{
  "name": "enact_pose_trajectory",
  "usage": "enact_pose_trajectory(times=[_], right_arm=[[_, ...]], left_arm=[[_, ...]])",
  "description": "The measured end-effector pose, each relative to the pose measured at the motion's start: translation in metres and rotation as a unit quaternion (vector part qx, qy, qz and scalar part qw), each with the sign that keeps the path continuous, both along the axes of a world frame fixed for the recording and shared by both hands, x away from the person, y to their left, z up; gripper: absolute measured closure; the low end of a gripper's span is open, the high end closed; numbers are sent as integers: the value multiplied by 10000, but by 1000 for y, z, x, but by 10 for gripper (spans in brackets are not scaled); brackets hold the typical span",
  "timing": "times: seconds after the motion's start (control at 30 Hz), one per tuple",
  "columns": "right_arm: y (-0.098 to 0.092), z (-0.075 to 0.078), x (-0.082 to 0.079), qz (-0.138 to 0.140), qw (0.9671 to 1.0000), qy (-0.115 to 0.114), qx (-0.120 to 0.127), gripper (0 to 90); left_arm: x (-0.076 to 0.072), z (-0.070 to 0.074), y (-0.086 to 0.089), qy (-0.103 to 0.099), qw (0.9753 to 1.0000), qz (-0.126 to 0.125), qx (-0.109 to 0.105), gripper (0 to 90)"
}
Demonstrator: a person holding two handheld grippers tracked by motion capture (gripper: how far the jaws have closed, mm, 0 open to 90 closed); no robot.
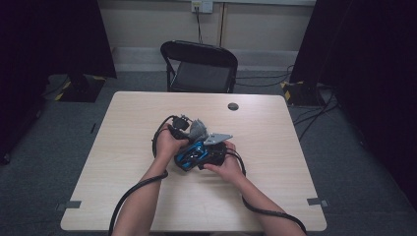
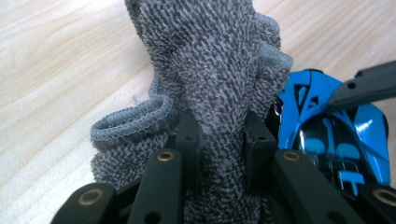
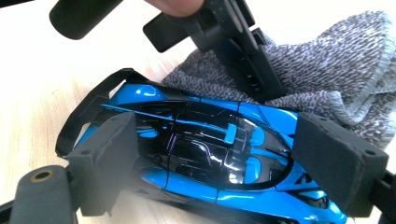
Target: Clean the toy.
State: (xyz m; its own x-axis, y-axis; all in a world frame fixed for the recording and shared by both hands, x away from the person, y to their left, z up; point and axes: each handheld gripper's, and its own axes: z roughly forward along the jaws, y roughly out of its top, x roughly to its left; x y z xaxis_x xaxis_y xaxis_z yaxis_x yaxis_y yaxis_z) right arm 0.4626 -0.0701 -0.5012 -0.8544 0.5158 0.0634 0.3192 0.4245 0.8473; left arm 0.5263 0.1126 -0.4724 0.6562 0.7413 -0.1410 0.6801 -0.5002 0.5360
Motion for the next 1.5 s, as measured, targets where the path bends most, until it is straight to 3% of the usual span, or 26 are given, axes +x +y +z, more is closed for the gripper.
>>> enact_pose_trajectory(times=[0.5, 1.5], right_arm=[[0, 0, 1, 35, 10000, 13, -17, 146], [0, 1, 1, 40, 10000, 30, -63, 148]], left_arm=[[-12, 5, 16, 189, 9997, -69, 121, 725], [-45, 5, 54, 296, 9995, 100, -47, 725]])
